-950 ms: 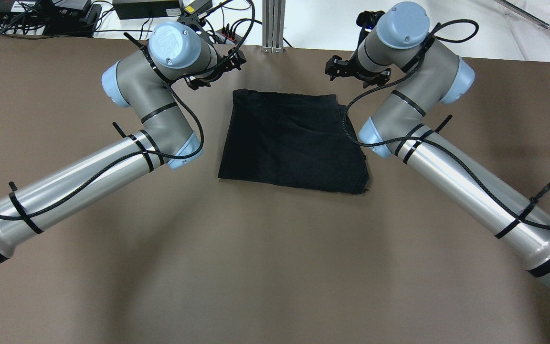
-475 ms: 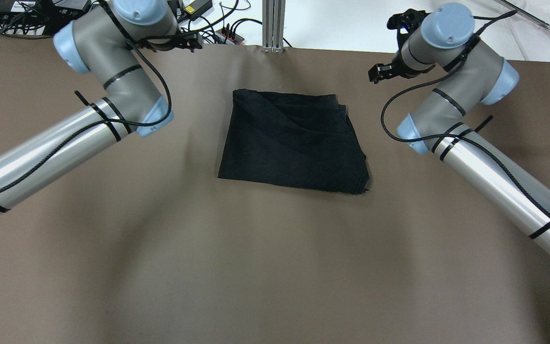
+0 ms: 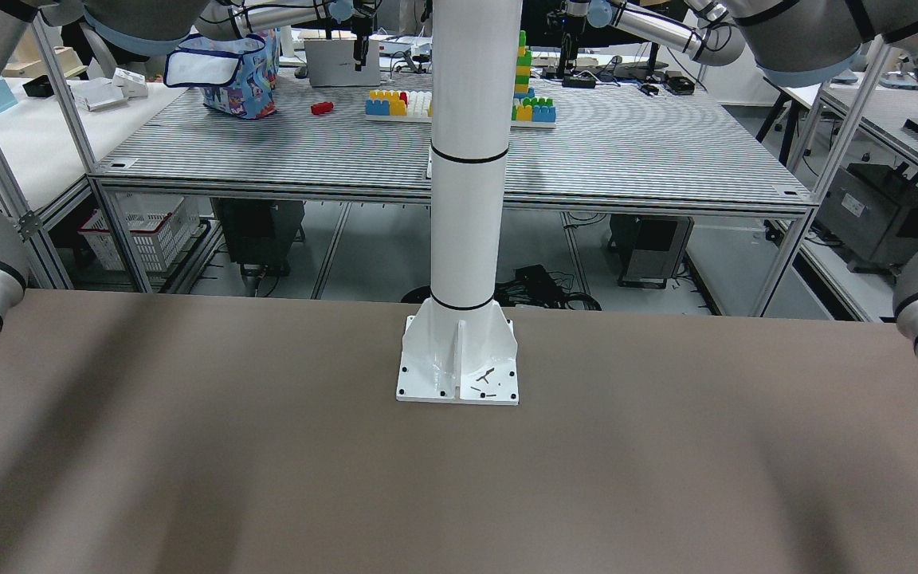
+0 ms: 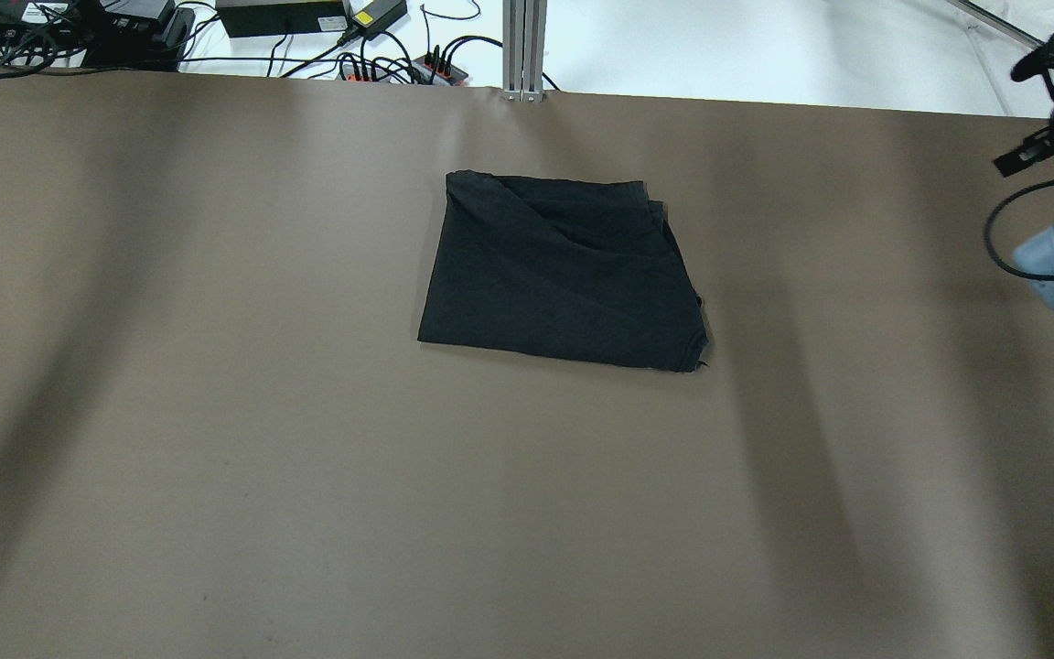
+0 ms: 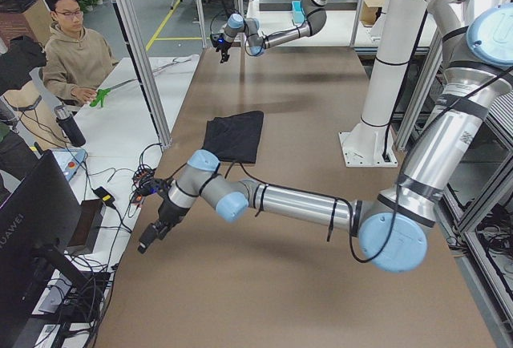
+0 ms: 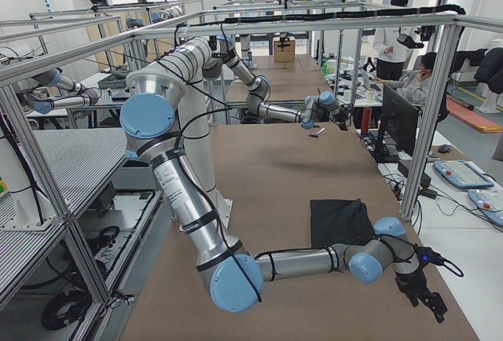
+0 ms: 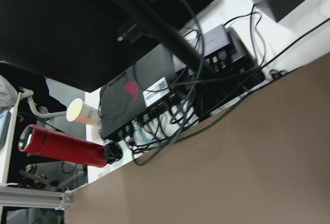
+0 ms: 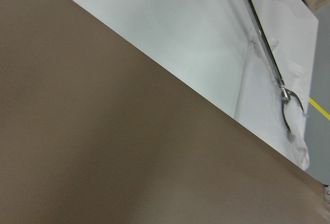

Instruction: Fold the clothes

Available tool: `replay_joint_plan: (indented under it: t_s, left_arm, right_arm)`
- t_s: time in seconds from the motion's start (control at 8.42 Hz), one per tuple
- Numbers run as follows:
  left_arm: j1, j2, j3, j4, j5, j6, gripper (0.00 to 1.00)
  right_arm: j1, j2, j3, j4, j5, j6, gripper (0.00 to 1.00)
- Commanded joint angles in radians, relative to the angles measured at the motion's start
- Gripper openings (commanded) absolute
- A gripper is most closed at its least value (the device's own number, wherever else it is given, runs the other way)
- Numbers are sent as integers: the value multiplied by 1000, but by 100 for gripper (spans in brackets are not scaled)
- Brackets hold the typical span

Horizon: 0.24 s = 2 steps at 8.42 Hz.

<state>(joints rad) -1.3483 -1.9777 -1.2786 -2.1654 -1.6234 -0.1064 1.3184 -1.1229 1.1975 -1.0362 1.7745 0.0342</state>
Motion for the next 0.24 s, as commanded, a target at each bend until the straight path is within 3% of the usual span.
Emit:
replay_joint_plan:
  t_s: [0.0,0.12]
  left_arm:
    - [-106,135,-37,-140,7,80,100]
    - [-107,142,-42,-139,-1,82,100]
  right_arm:
    - [97,-191,160,16,-66,-54,94]
    - [99,-233,210,22,-69,-62,94]
